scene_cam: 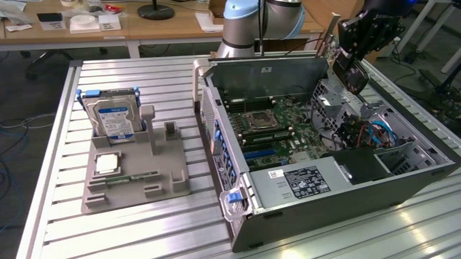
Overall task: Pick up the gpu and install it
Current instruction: 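Insert the gpu into the slot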
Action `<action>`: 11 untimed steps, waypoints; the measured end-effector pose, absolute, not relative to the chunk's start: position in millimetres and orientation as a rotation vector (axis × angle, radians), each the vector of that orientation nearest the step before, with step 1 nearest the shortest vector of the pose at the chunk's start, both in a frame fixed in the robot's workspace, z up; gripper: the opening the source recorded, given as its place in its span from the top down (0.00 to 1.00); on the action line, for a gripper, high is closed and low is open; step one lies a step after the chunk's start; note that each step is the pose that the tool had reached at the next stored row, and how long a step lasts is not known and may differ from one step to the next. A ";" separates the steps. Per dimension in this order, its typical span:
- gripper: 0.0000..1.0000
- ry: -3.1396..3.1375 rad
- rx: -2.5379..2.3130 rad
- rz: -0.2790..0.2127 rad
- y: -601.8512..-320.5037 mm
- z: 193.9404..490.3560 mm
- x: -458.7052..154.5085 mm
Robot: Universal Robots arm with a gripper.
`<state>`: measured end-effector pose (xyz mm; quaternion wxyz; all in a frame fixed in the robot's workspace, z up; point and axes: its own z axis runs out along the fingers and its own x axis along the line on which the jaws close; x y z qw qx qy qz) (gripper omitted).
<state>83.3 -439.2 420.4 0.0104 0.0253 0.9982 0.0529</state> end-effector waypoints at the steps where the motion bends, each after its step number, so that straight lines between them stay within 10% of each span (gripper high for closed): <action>1: 0.73 3.116 0.060 0.166 -439.2 420.3 83.4; 11: 0.73 3.119 -0.217 0.168 -439.3 419.9 83.4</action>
